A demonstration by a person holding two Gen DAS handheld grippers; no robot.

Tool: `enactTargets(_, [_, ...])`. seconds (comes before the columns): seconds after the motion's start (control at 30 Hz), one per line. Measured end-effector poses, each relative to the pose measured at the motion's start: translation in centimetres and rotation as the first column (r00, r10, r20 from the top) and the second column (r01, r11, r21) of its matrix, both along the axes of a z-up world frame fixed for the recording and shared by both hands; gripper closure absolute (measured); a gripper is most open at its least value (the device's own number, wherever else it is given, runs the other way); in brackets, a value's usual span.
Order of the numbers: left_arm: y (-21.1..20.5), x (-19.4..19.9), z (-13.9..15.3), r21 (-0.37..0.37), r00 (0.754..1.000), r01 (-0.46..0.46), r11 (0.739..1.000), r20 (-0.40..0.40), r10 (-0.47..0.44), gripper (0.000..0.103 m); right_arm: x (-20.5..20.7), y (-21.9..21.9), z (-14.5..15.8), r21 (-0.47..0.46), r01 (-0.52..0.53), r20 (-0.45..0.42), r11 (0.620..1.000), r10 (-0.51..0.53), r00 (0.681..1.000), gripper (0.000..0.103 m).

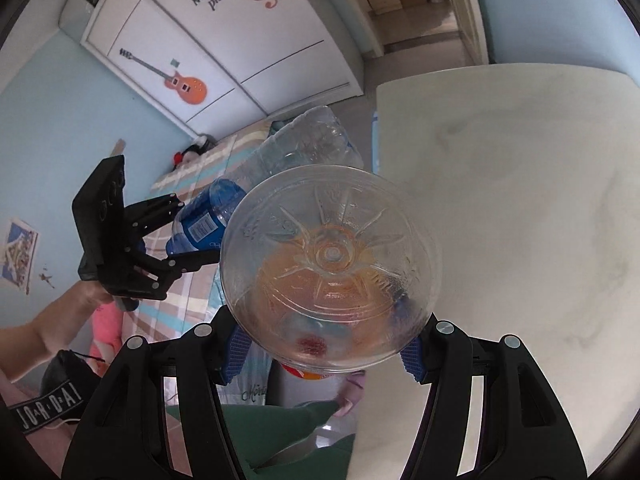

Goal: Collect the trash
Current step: 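Carry both bottles over the wastebasket and open both grippers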

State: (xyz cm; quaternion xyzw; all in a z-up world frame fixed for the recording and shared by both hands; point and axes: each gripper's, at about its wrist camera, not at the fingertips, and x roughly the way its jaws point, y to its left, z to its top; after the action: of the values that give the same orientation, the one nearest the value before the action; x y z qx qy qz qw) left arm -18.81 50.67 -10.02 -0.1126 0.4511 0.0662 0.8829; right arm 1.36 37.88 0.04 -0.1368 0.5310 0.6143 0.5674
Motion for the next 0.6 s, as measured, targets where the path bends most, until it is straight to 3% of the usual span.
enactTargets(0.47, [6.7, -9.4, -6.2, -0.028, 0.975, -0.198, 0.98, -0.107, 0.194, 0.04, -7.8, 10.9, -5.2, -0.076, -0.149, -0.045, 0.986, 0.146, 0.988, 0.042])
enactTargets(0.6, [7.6, -11.5, -9.3, -0.053, 0.962, -0.234, 0.971, -0.158, 0.224, 0.04, -10.2, 14.3, -7.7, -0.125, -0.171, -0.049, 0.977, 0.166, 0.985, 0.042])
